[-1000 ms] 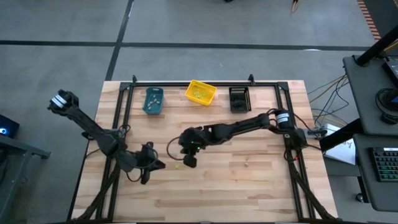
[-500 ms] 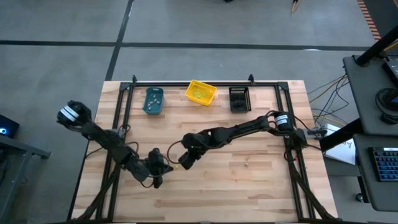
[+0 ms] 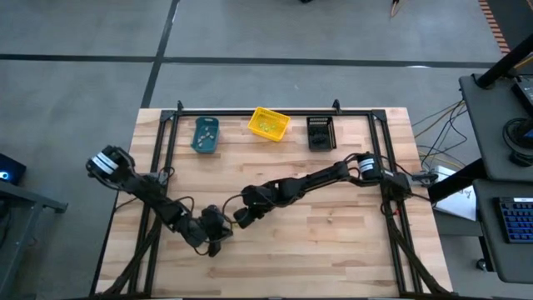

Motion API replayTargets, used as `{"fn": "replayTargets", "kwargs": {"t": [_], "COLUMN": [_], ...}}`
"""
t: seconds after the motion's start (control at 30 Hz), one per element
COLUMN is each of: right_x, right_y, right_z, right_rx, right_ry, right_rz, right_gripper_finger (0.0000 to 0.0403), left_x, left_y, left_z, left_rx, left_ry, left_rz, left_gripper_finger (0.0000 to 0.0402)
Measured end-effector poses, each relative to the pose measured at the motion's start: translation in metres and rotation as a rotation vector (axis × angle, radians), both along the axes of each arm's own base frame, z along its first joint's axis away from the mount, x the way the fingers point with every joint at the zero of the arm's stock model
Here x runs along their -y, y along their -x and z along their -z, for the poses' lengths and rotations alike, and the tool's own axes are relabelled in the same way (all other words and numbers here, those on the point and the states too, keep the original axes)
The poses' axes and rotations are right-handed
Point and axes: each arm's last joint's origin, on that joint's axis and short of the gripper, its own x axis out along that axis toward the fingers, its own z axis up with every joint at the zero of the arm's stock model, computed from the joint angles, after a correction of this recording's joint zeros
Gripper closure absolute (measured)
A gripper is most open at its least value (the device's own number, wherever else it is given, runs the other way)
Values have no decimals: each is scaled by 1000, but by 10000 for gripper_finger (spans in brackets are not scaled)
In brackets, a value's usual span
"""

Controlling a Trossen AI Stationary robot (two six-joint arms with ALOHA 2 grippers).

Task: Sort Halloween decoration
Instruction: Put the green spider toy into the yellow bin

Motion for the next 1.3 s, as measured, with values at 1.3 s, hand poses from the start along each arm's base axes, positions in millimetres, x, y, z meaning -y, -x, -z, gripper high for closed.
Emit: {"fn": "replayTargets", "kwargs": {"t": [1.3], "right_x": [-15], "right_y": [-7], "right_z": [24], "right_rx": [37], "right_ry": [51], "right_rz": [41], "right_gripper_finger": [333], "left_x": [-5], "left_y": [-4], "left_z": [8], "left_rx": [30], "left_ry": [-76], "left_rz": [-89], "left_gripper_finger": [401]}}
